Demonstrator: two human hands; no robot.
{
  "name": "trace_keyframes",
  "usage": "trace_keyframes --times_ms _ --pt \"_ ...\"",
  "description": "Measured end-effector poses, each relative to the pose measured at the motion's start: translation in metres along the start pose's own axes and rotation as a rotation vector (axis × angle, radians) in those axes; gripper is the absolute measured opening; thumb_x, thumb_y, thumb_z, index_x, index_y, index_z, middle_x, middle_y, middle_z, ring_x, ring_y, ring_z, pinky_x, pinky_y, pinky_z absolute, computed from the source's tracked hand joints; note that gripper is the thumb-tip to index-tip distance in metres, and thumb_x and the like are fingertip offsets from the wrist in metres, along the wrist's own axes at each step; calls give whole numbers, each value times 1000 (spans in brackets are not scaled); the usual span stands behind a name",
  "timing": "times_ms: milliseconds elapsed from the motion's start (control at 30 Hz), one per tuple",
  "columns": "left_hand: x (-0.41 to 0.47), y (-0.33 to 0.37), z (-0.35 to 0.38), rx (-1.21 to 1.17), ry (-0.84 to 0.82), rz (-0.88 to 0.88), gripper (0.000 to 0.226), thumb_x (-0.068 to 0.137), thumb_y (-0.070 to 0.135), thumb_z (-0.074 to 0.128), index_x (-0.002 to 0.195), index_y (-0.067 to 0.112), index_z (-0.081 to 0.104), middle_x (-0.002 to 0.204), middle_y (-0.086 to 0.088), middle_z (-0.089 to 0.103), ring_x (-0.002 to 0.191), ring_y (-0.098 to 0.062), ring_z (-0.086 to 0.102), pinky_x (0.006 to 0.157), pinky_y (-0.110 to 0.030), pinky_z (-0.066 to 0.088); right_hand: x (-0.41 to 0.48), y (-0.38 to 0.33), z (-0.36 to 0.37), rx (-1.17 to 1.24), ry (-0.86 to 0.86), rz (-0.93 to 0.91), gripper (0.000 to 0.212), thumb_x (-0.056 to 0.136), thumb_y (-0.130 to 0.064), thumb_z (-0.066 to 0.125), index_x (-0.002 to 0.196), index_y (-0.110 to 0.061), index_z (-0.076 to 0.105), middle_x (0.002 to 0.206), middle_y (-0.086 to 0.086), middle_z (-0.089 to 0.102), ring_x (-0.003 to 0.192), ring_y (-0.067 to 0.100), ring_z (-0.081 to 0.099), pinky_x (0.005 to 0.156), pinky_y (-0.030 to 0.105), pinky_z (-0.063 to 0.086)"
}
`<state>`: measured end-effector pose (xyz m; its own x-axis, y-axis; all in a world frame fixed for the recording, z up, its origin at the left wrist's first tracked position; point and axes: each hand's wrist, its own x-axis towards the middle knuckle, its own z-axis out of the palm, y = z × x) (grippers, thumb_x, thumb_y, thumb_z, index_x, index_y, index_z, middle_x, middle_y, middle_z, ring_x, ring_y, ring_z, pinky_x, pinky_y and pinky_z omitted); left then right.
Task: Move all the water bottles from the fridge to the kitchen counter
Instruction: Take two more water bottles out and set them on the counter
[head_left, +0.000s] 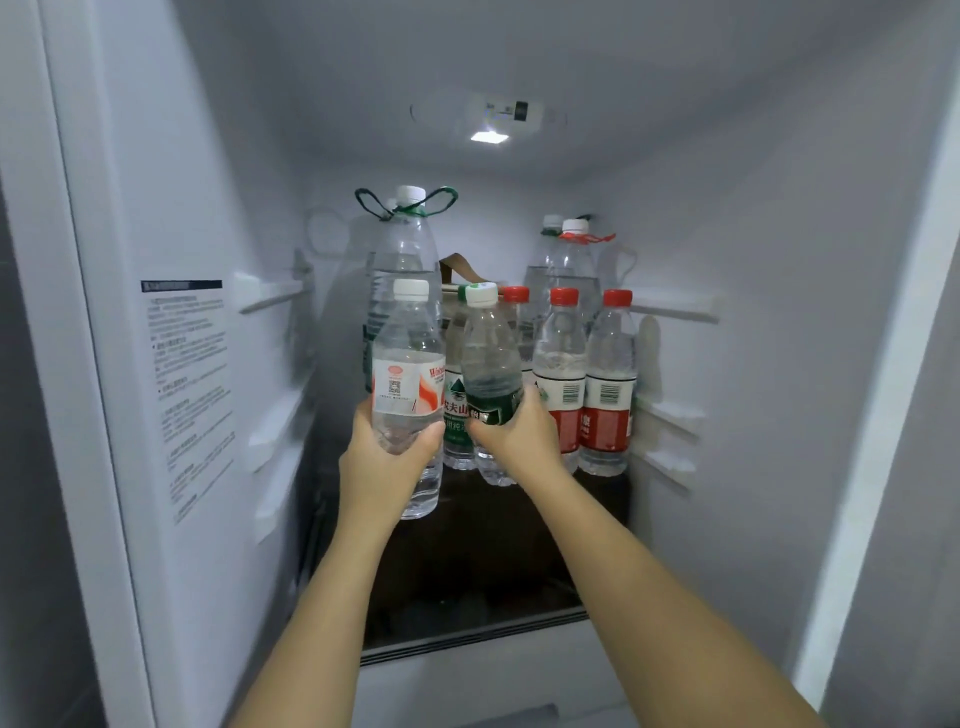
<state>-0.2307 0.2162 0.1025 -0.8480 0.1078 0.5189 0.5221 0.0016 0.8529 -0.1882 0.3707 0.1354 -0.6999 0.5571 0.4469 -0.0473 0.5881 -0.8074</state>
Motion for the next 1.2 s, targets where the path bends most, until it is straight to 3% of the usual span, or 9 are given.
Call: trace_keyframes --times_ms 133,233,333,533,700,800,933,1033,1200 --pt "-2 3 -2 -32 -10 -3 53 78 33 78 121 34 47 97 25 59 87 11 56 69 -11 42 -12 4 3 60 35 -9 54 77 -31 79 118 -22 46 104 -14 59 91 2 60 60 8 38" --pt "-10 9 -6 -40 9 19 55 78 33 78 124 29 48 98 26 58 89 10 57 70 -12 42 -28 3 0 181 83 -27 55 78 -33 79 123 -22 48 109 -13 60 95 0 58 74 15 45" --pt "-28 22 -15 -71 28 43 53 79 32 77 125 29 51 101 24 62 89 12 60 73 -12 43 -48 1 -15 243 79 -61 56 78 -29 80 123 -26 48 101 -21 58 90 -12 54 74 9 41" --pt "-100 56 -40 -97 5 65 48 71 36 81 113 33 56 100 20 70 93 5 66 75 -14 50 -121 4 -50 349 -51 -60 52 74 -23 82 115 -36 53 103 -18 67 93 -7 63 77 12 47" --pt "-185 63 -58 -85 38 -8 57 57 45 78 108 32 57 97 22 71 88 1 69 69 -11 51 -185 11 -58 396 -257 -106 48 73 -18 84 105 -38 53 96 -23 67 88 -6 65 68 12 51" --pt "-230 59 -64 -52 132 -57 59 55 47 77 109 33 55 99 22 70 91 0 69 71 -12 52 -215 13 -52 449 -357 -119 52 72 -15 84 111 -33 54 98 -15 68 90 -3 66 68 13 53" --pt "-282 63 -82 40 280 -111 64 58 41 87 112 33 54 100 22 70 90 0 69 71 -14 54 -253 10 -44 494 -491 -135 54 72 -16 84 113 -34 54 101 -19 68 94 0 67 77 26 58" --pt "-323 75 -103 119 425 -142 64 58 39 89 111 32 55 98 22 70 87 0 69 70 -15 54 -284 3 -40 532 -597 -172 58 72 -15 85 115 -35 52 104 -19 68 97 1 67 78 24 58" --pt "-400 96 -138 237 593 -175 58 68 15 87 115 24 53 89 21 70 77 0 69 60 -12 52 -349 -7 -29 569 -795 -211 58 71 -12 85 113 -35 52 101 -24 68 93 -1 67 76 19 56"
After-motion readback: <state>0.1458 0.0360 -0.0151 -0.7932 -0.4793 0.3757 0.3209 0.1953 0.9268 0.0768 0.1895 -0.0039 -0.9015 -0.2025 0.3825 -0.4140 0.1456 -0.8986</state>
